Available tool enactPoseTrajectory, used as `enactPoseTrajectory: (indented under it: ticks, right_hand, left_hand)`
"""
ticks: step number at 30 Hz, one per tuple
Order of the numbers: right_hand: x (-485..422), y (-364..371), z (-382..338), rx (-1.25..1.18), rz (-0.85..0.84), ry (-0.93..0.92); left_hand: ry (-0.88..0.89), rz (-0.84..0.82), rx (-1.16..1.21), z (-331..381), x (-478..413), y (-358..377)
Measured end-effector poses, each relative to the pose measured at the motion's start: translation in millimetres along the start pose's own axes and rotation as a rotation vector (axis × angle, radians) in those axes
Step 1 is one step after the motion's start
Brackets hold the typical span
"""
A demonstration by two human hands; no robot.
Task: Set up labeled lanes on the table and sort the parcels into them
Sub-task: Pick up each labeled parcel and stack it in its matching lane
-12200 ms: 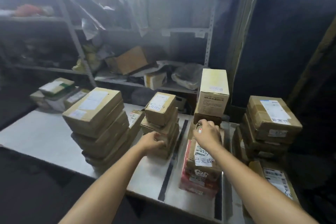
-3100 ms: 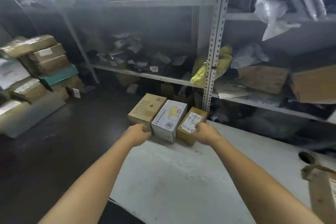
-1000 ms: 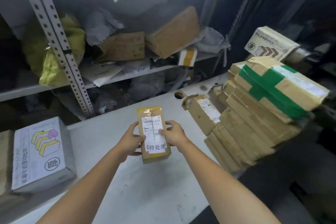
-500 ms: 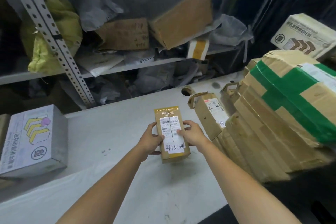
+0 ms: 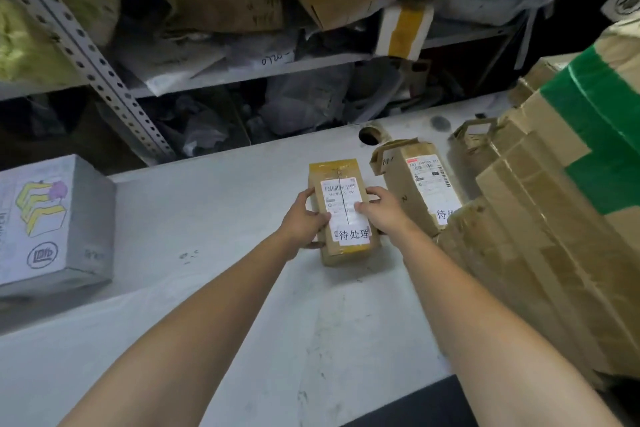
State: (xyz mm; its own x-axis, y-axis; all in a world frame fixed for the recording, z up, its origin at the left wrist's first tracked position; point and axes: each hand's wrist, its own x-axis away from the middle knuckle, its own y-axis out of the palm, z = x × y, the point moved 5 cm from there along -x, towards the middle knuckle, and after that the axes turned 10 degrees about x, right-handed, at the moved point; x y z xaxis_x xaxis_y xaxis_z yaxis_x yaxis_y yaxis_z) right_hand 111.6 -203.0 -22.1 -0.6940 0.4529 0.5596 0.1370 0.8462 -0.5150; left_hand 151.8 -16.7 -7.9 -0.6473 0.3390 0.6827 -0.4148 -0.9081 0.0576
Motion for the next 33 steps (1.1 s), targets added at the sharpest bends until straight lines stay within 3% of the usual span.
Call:
enactPoseTrajectory:
  ticks: [21,29,33]
  right_hand:
    - [-1,-22,-6,0.034,0.035,0.035]
    - [27,-15,-76,0.435,0.255,-0.127]
    - [46,28,-127,0.417,0.175,-0.194]
  left_hand:
    - [0.015,0.032,-0.098,12,-23,14]
    - [0.083,0.168,-0.077,37,12,-69]
    - [0.111,0.282,-0.028,42,50,-152]
